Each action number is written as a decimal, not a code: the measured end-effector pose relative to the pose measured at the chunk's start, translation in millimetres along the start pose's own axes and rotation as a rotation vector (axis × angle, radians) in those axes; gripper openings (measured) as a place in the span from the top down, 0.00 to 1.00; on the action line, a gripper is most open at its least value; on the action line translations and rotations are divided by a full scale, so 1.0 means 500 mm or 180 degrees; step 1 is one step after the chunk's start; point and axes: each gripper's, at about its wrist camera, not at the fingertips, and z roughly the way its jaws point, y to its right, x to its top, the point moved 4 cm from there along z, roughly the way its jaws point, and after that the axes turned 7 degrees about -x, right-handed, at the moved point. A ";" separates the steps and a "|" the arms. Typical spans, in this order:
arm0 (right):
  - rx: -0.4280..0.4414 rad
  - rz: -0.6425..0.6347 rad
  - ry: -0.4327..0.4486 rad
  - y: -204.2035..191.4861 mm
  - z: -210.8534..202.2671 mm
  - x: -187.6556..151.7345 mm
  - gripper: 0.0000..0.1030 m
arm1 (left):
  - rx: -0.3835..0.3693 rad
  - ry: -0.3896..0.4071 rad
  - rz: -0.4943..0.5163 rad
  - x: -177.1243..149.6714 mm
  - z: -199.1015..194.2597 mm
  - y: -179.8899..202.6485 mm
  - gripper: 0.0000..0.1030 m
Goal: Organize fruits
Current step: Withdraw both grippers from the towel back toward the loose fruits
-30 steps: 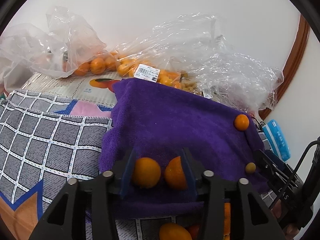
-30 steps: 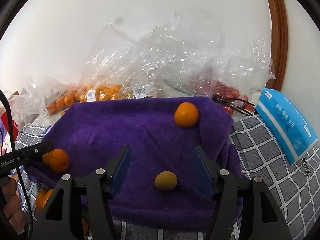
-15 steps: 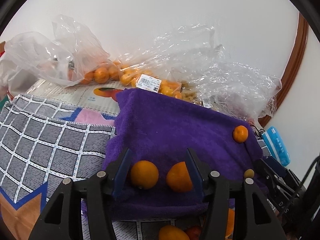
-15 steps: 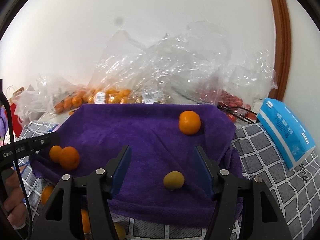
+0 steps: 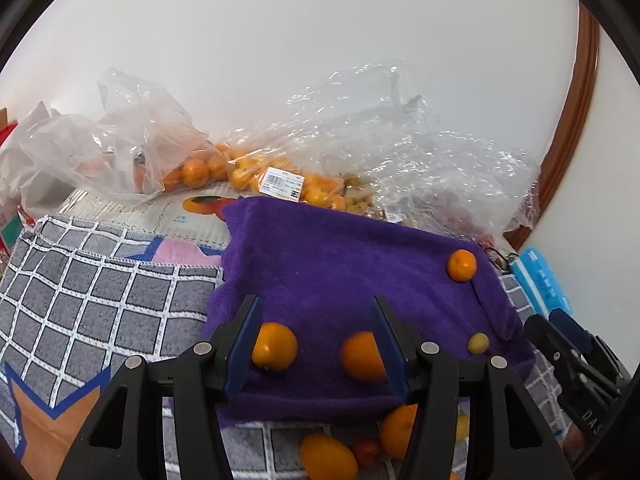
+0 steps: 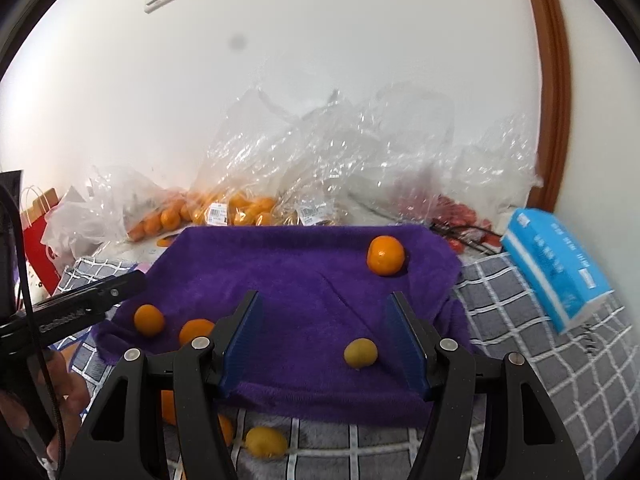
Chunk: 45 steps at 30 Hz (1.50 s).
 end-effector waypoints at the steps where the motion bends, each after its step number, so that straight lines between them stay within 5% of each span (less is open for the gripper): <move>1: -0.0013 -0.0013 -0.0003 0.000 -0.006 0.000 0.39 | -0.0035 -0.0003 -0.0020 -0.002 -0.007 0.001 0.48; 7: -0.0016 -0.0003 -0.0132 0.001 -0.053 -0.021 0.39 | -0.0130 -0.0089 -0.0118 -0.029 -0.056 -0.007 0.48; 22: 0.0085 0.0356 -0.0502 0.012 -0.100 -0.096 0.39 | 0.0173 -0.0492 -0.0054 -0.157 -0.095 -0.081 0.48; 34: 0.0017 0.0304 -0.0642 -0.005 -0.091 -0.133 0.39 | 0.0168 -0.0483 -0.0063 -0.185 -0.080 -0.099 0.48; 45: 0.0072 0.0240 -0.0754 -0.038 -0.048 -0.147 0.51 | 0.0128 -0.0432 -0.0221 -0.185 -0.087 -0.113 0.49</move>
